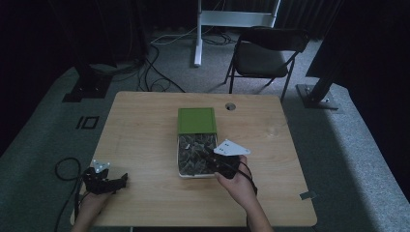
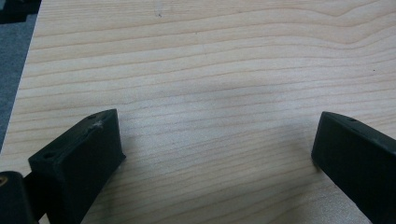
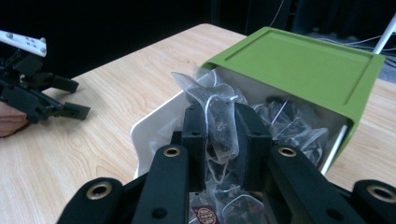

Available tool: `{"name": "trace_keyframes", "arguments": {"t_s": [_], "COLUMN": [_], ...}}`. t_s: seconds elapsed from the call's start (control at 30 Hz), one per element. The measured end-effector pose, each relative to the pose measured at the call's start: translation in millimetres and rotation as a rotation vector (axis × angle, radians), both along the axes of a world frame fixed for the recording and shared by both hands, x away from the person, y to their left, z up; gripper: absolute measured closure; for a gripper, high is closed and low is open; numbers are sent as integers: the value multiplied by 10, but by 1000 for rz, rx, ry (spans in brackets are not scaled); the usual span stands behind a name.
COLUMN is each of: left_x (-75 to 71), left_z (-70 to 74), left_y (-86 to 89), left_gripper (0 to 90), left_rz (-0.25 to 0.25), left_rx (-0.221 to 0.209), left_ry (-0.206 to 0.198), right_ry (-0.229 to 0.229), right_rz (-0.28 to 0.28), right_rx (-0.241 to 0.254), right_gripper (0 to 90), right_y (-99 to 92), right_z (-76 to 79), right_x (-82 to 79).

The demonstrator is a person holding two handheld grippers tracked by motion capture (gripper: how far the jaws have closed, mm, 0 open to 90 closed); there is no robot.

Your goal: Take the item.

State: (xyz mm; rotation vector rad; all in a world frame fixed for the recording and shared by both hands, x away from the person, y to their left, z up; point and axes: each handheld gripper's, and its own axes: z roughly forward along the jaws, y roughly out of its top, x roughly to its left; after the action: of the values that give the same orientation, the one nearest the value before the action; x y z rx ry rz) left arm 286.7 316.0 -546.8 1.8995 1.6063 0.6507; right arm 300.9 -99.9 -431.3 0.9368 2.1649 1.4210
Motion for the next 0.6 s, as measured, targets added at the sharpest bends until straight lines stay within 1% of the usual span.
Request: {"name": "trace_keyframes", "arguments": {"t_s": [0.43,0.6], "left_x": [0,0], "left_z": [0,1], "left_y": [0,0], "left_gripper": [23,23], "left_rz": [0,-1], "left_rx": [0,0], "left_ry": [0,1], "right_ry": [-6,-7], "right_rz": [-27,-49], "right_rx": [24,28], "right_gripper": [763,763], "right_y": [-113,-182], "right_z": [32,48], "right_x": [27,56]}}
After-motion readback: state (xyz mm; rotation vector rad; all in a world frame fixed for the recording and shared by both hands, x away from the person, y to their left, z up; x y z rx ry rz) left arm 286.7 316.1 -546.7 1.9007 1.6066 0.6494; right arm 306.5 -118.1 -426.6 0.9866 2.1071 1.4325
